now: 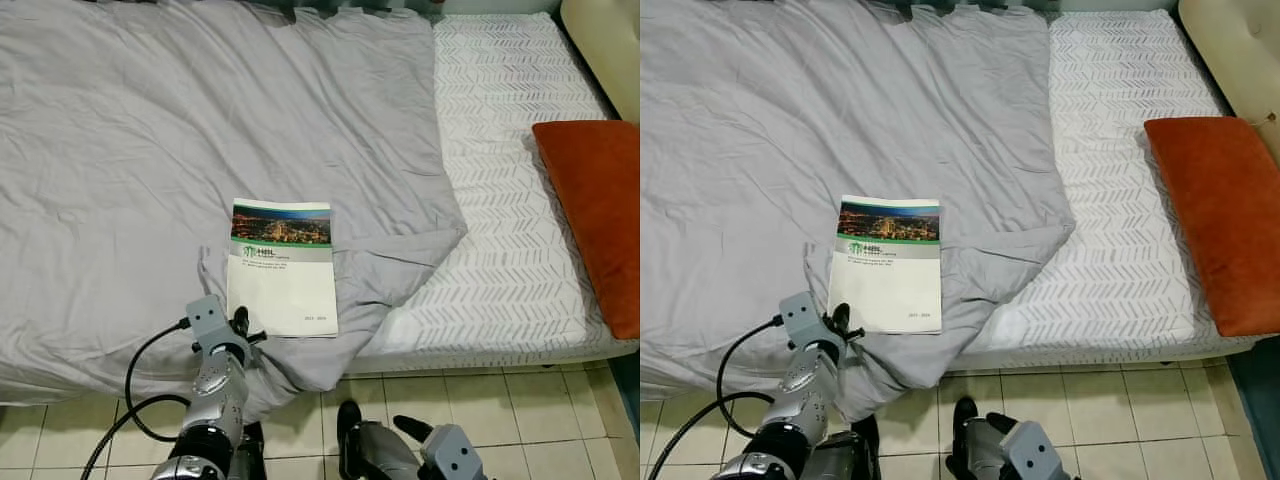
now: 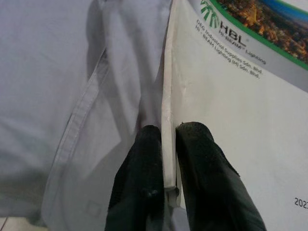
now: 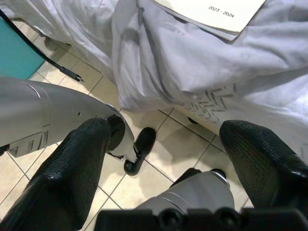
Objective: Clean up the room
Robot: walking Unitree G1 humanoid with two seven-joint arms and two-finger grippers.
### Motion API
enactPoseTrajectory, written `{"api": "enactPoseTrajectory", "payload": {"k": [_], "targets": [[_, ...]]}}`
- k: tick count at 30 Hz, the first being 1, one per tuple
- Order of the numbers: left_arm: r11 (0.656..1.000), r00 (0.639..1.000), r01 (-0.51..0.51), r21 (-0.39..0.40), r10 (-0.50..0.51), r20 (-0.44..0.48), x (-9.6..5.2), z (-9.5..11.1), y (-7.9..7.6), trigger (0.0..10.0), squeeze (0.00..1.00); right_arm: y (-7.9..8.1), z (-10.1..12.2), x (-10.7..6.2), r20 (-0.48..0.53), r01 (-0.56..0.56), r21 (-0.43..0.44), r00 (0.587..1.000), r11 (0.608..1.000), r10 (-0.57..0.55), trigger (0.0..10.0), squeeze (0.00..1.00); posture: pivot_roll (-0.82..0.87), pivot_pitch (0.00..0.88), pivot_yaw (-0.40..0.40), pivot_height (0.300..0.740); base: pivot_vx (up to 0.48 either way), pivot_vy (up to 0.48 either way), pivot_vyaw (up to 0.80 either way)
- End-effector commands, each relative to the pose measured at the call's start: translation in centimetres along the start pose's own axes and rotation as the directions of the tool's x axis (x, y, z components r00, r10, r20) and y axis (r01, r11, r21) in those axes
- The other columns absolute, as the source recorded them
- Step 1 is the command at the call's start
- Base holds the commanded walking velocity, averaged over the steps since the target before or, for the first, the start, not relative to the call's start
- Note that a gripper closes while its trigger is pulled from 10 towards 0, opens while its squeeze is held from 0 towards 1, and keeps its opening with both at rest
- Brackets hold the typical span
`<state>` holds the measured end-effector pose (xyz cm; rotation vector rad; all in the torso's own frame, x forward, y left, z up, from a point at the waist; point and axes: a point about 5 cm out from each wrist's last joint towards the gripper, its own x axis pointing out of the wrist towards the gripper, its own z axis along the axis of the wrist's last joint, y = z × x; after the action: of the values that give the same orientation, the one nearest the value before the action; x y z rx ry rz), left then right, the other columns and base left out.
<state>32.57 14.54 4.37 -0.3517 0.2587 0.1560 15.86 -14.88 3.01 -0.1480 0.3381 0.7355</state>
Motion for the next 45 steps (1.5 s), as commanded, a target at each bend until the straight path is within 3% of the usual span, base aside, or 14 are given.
{"api": "enactPoseTrajectory", "payload": {"k": [1,7,14,21,22,30,31,32,33,34,35,37,41,45], "targets": [[0.998,0.999,0.024,0.053,-0.026,0.035,-0.4,0.2,-0.2,0.0,0.00,0.1,-1.2,-1.0,-0.053,0.019,0.016,0.998,1.000,-0.018,10.0,0.00,-0.21,0.395,-0.099,0.740,0.000,0.000,0.00],[0.968,0.958,0.128,0.215,-0.177,0.225,-1.5,4.1,-2.7,0.0,0.00,-0.3,-1.5,-1.6,-0.068,0.044,0.024,0.997,0.999,-0.042,10.0,0.00,-0.20,0.399,-0.094,0.740,0.000,0.000,0.00],[0.947,0.933,0.148,0.284,-0.229,0.278,-2.8,5.6,-3.4,0.0,0.00,-0.6,-1.8,-1.7,-0.083,0.063,0.026,0.995,0.998,-0.060,10.0,0.00,-0.18,0.400,-0.091,0.740,0.000,0.000,0.00],[0.981,0.981,0.092,0.169,-0.118,0.152,-2.6,3.0,-1.5,0.0,0.00,-0.7,-1.9,-1.6,-0.091,0.065,0.027,0.994,0.998,-0.062,10.0,0.00,-0.18,0.403,-0.095,0.740,0.000,0.000,0.00],[0.995,0.998,0.032,0.096,-0.037,0.051,-2.2,1.0,0.1,0.0,0.00,-0.6,-2.1,-1.7,-0.103,0.060,0.026,0.993,0.998,-0.057,10.0,0.00,-0.19,0.408,-0.101,0.740,0.000,0.000,0.00],[0.994,0.998,-0.041,0.100,0.046,-0.052,-1.8,-0.8,2.4,0.0,0.00,-0.5,-2.2,-2.1,-0.112,0.056,0.021,0.992,0.998,-0.053,10.0,0.00,-0.20,0.404,-0.106,0.740,0.000,0.000,0.00],[0.992,0.997,-0.042,0.120,0.050,-0.064,-1.7,-1.0,2.5,7.5,0.00,-0.5,-2.1,-2.0,-0.106,0.057,0.020,0.993,0.998,-0.054,10.0,0.00,-0.20,0.397,-0.106,0.740,0.000,0.000,0.00],[0.990,0.996,-0.044,0.136,0.053,-0.067,-1.6,-1.0,2.6,10.0,0.00,-0.5,-2.0,-2.0,-0.101,0.057,0.020,0.993,0.998,-0.054,10.0,0.00,-0.20,0.396,-0.105,0.740,0.000,0.000,0.00],[0.987,0.997,-0.032,0.154,0.042,-0.062,-1.5,-1.0,2.5,10.0,0.67,-0.5,-1.9,-1.9,-0.097,0.056,0.018,0.994,0.998,-0.054,10.0,0.00,-0.20,0.396,-0.105,0.740,0.000,0.000,0.00],[0.987,0.997,-0.032,0.154,0.042,-0.062,-1.5,-1.0,2.5,10.0,0.67,-0.5,-1.9,-1.9,-0.097,0.056,0.018,0.994,0.998,-0.054,10.0,0.00,-0.20,0.396,-0.105,0.740,0.000,0.000,0.00],[0.981,0.999,-0.019,0.191,0.028,-0.044,-1.4,-0.7,2.3,10.0,1.00,-0.5,-1.8,-1.8,-0.094,0.055,0.017,0.994,0.998,-0.054,10.0,0.00,-0.20,0.393,-0.104,0.740,0.000,0.000,0.00],[0.981,0.999,-0.019,0.191,0.028,-0.044,-1.4,-0.7,2.3,10.0,1.00,-0.5,-1.8,-1.8,-0.094,0.055,0.017,0.994,0.998,-0.054,10.0,0.00,-0.20,0.393,-0.104,0.740,0.000,0.000,0.00],[0.935,0.998,0.028,0.353,-0.043,0.035,-1.0,0.5,1.1,10.0,1.00,-0.5,-1.9,-1.8,-0.095,0.057,0.017,0.994,0.998,-0.055,10.0,0.00,-0.20,0.386,-0.099,0.740,0.000,0.000,0.00],[0.910,0.997,0.046,0.412,-0.067,0.037,-1.0,0.3,0.8,10.0,1.00,-0.4,-2.1,-1.8,-0.100,0.057,0.020,0.993,0.998,-0.055,10.0,0.00,-0.20,0.383,-0.095,0.740,0.000,0.000,0.00]]}}
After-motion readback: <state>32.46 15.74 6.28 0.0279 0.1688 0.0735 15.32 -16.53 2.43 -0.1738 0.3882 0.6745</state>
